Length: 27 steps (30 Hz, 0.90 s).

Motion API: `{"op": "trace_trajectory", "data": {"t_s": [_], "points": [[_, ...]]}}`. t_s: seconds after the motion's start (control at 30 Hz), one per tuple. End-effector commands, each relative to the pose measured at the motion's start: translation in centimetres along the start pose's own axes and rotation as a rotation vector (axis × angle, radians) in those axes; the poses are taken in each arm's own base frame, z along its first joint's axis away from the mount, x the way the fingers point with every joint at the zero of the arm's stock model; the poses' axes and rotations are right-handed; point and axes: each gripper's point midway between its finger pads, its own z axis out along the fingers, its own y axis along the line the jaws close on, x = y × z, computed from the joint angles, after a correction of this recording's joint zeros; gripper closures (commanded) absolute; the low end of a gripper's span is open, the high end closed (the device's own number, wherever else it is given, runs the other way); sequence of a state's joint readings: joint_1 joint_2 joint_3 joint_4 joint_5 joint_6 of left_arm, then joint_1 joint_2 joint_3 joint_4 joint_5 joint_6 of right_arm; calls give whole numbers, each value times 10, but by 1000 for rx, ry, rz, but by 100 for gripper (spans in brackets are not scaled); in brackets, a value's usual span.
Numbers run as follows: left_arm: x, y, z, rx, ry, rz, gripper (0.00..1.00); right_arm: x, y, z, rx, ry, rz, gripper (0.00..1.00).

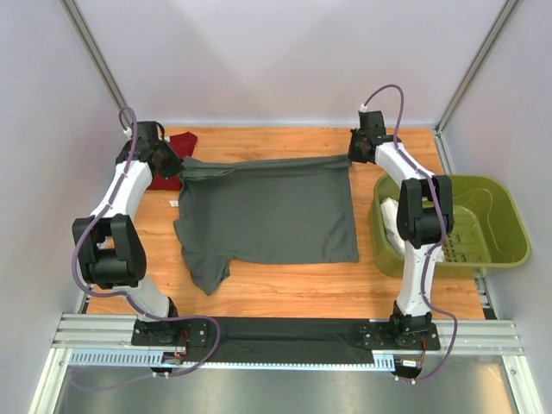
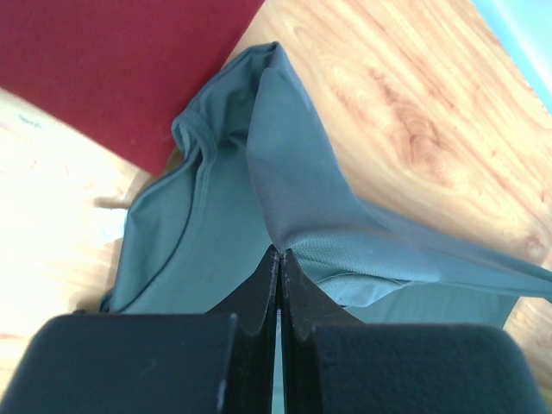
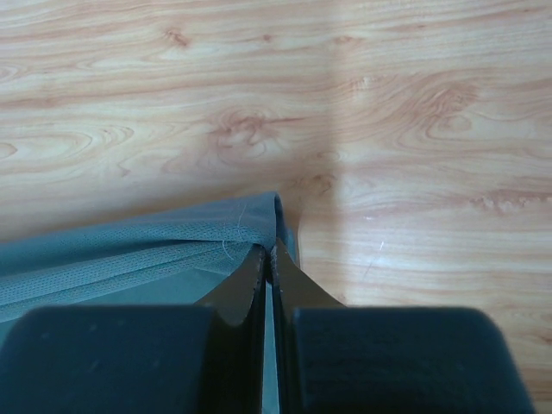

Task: Fold and stack the t-shirts
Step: Fold the tshirt

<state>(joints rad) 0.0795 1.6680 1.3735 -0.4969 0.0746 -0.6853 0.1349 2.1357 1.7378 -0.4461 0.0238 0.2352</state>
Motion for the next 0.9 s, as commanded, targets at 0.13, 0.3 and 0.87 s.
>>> {"op": "trace_trajectory", "data": {"t_s": [0.13,0.3,0.87], "points": [[0,11,-15,-14,-26,24,100,-10,-9,-30,11,-52,-33,100],[5,17,-18,-33,-17,34,100,3,-3,-37,-48,-29,-69,100],[33,35,-25,-57,32,29,100,26,-5,-41,-80,-20,-138,100]]}}
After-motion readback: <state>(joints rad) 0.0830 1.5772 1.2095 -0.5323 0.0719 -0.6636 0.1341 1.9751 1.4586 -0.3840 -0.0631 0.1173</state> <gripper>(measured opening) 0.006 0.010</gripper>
